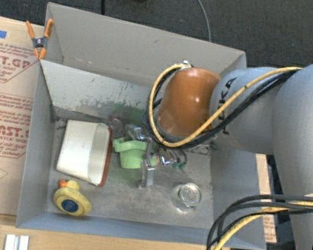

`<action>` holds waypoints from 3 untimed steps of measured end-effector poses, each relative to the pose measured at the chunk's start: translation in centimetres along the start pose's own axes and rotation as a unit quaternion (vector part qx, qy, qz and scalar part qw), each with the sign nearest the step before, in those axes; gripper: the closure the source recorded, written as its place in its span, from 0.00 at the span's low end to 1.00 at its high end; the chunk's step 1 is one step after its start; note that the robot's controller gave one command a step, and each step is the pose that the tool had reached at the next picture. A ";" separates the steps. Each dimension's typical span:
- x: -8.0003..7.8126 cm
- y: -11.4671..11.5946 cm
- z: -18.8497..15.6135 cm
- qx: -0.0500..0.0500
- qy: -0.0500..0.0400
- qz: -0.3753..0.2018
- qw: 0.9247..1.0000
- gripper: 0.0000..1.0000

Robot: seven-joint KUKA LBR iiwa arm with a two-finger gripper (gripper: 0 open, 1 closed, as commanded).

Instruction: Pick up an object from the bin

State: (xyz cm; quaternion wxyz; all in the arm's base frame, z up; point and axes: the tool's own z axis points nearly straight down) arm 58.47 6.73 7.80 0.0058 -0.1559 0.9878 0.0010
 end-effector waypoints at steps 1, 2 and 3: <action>-1.5 0.2 -0.1 0.000 0.000 0.000 1.000 1.00; -1.5 0.2 -0.1 0.000 0.000 0.000 1.000 1.00; -1.7 0.2 -9.4 0.000 -0.002 -0.001 1.000 1.00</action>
Offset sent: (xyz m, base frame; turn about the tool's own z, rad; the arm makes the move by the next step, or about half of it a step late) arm 0.0000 0.0000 0.0000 0.0000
